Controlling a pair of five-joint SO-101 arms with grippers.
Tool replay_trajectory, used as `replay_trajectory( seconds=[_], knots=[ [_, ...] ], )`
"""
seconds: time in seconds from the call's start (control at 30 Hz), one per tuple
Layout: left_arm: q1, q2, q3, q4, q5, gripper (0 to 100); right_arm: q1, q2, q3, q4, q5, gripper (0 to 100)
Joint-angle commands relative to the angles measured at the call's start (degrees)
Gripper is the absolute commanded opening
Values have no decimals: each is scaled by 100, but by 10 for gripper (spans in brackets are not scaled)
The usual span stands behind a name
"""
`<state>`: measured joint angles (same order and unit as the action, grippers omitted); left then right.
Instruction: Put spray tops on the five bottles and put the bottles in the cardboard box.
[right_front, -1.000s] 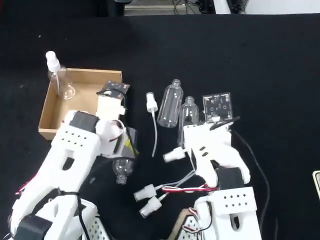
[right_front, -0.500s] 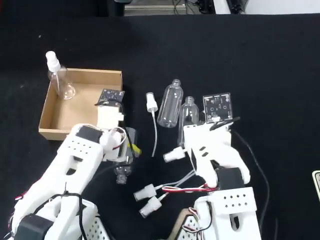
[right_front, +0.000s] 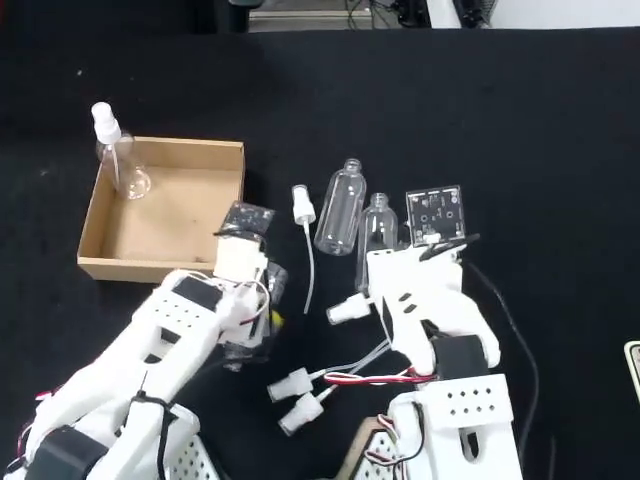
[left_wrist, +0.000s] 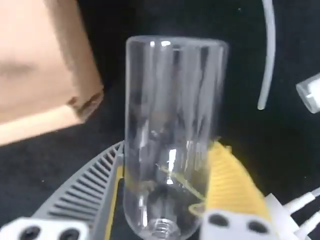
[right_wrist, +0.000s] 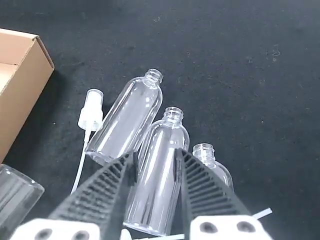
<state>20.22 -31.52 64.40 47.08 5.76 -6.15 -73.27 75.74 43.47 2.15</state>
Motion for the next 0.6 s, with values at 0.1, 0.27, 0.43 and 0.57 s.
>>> replay_trajectory(
  seconds=[0.1, 0.27, 0.43, 0.57],
  knots=[
    [40, -79, -453, 809, -571, 40, 70, -136, -409, -167, -26, 103],
    [-163, -448, -1640, 2804, -1635, 30, 70, -136, -409, -167, -26, 103],
    [-1402, -1196, -2844, 4466, -3455, 32, 70, -136, -400, -167, -26, 103],
    [-3319, -1662, -3442, 5336, -5433, 33, 70, -136, -400, -167, -26, 103]
  ],
)
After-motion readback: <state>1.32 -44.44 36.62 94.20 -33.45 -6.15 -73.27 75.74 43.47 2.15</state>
